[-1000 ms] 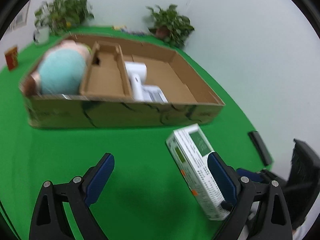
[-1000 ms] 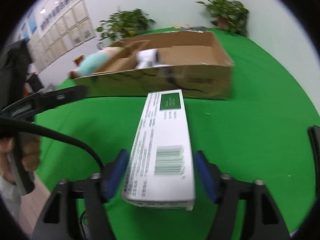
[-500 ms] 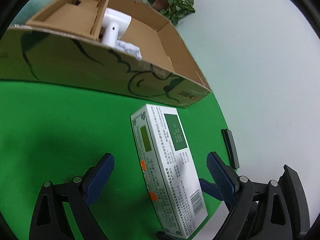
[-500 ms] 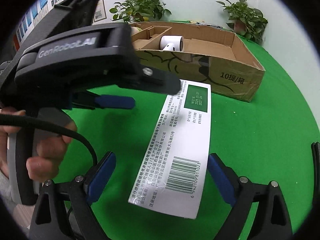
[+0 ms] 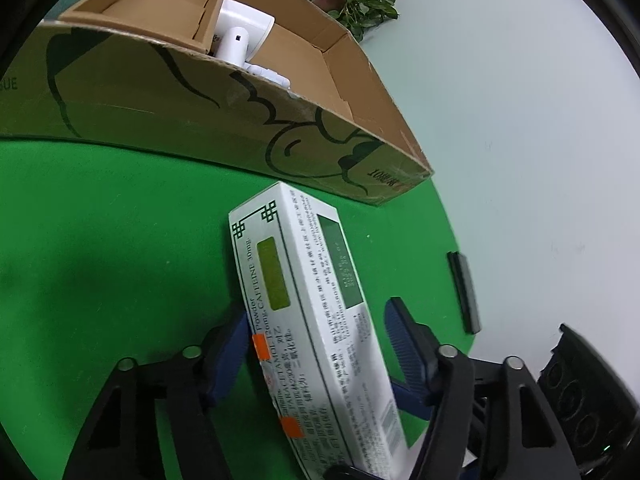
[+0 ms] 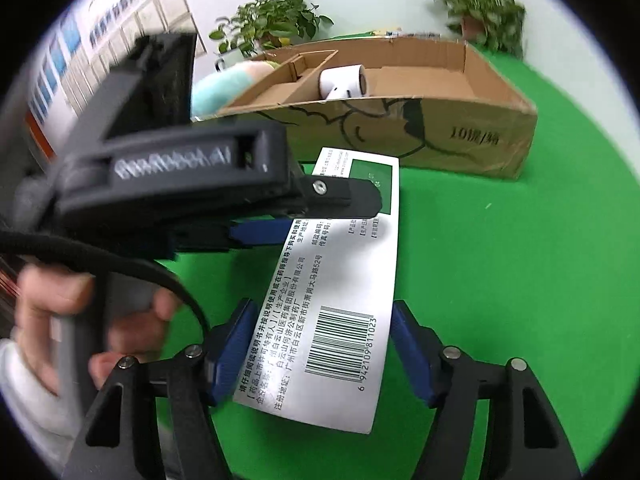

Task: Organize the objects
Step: 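Close both grippers on the white medicine box, then lift the medicine box with both grippers and carry it over the box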

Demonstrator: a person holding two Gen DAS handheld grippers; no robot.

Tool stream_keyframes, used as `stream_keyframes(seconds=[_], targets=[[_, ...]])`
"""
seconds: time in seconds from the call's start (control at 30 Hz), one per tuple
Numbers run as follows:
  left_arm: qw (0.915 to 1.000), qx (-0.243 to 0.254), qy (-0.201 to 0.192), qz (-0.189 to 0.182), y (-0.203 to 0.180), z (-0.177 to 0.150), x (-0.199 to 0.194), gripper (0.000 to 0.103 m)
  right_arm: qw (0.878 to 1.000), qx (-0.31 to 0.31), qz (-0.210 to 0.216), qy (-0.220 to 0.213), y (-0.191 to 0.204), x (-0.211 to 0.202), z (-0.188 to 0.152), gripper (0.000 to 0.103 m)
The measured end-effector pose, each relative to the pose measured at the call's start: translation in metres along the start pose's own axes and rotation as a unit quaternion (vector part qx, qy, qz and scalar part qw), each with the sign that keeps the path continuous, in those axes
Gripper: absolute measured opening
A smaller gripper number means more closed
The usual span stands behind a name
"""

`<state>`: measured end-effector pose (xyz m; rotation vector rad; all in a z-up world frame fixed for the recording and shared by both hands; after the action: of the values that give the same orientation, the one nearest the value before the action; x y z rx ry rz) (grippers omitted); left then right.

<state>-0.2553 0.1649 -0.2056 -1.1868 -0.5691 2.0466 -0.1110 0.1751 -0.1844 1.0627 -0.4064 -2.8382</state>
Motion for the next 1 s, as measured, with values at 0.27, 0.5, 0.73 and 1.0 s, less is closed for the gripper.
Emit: stream_keyframes(seconds=[0.27,0.5,0.73,1.0], targets=[[0.9994,0.028,-0.017,0.012,-0.004,0.004,-0.011,0.050,1.000,-0.009,-0.006,-0.005,0.009,-0.005,-0.004,0.067],[0.9969,0.057,-0.053,0.010,-0.023,0.033,-0.043,0.045,0.998,-0.017,-0.013,-0.051,0.016,-0.018,0.018,0.063],[0.9908,0.096,-0.096,-0.010,-0.067,0.075,-0.061,0.042,0.993,-0.048,-0.022,-0.108,0.028,-0.034,0.052,0.061],[0.9824,0.142,-0.118,-0.028,-0.129,0.103,-0.087,0.041,0.985,-0.047,-0.042,-0.159,0.019,-0.049,0.095,0.061]])
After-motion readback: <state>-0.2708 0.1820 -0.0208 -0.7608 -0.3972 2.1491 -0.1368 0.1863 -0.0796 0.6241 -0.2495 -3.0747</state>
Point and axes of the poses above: each gripper's, at about its wrist camera, not at the fingertips, and x roughly the way its jaws point, y to its left, z to its top, the point moved 9 cm from there along x, roughly the way its jaws point, and after that the axes turned 12 degrees about -y, right-handed, at the moved point
